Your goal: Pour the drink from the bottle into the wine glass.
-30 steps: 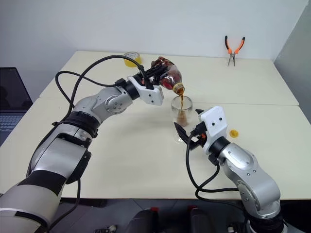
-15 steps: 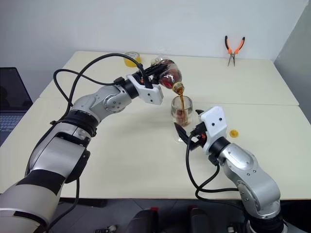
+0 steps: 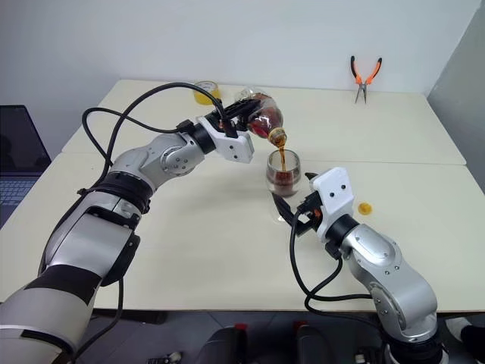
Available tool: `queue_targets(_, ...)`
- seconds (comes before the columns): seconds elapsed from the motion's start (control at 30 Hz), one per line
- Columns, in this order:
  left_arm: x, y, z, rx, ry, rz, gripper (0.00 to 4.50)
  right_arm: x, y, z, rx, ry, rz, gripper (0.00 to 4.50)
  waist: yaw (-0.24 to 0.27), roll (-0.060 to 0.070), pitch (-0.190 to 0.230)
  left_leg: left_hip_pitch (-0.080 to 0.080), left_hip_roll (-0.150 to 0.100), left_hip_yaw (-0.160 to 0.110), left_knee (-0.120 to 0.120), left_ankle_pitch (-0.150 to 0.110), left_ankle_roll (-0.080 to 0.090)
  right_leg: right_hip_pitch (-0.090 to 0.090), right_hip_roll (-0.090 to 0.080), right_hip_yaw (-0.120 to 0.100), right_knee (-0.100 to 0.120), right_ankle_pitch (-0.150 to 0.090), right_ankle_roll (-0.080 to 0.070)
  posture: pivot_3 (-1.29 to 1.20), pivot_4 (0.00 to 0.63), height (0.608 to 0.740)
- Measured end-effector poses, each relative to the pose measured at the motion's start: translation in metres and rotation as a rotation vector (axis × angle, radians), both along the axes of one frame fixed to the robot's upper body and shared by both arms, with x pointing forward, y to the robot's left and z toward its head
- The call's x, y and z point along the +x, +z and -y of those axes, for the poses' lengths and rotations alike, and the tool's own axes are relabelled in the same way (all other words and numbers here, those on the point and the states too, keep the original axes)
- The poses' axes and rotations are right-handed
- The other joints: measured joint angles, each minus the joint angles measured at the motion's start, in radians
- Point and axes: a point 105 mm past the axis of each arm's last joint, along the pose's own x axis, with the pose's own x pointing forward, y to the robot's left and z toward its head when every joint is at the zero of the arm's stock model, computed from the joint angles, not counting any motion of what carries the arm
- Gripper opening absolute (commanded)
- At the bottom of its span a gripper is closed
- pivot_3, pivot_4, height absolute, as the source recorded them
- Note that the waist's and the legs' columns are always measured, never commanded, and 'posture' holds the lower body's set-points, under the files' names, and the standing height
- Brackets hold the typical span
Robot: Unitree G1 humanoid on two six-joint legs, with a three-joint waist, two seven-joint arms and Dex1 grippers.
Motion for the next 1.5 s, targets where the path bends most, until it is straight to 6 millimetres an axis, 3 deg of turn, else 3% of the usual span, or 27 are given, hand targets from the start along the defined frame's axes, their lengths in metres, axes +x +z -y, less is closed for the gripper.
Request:
queue_targets(1.23, 0.000, -0.001, -0.002, 0.006, 0.004, 0.032, 0.74, -0.001, -0.004, 0.002, -0.005, -0.005, -0.013, 4.50, 0.000, 0.000, 0.000, 0.000, 0.000, 0.000, 0.000, 0.000, 0.000, 0.000, 0.000, 0.000, 0.001, 0.000, 0.000, 0.00, 0.150, 0.740)
queue_targets(1.5, 0.000, -0.014, -0.005, -0.020, 0.004, -0.058, 0.74, 0.000, 0.000, 0.003, -0.003, -0.013, 0.018, 4.50, -0.001, 0.000, 0.000, 0.000, 0.000, 0.001, 0.001, 0.000, 0.000, -0.002, 0.000, 0.000, 0.004, 0.000, 0.000, 0.00, 0.150, 0.740)
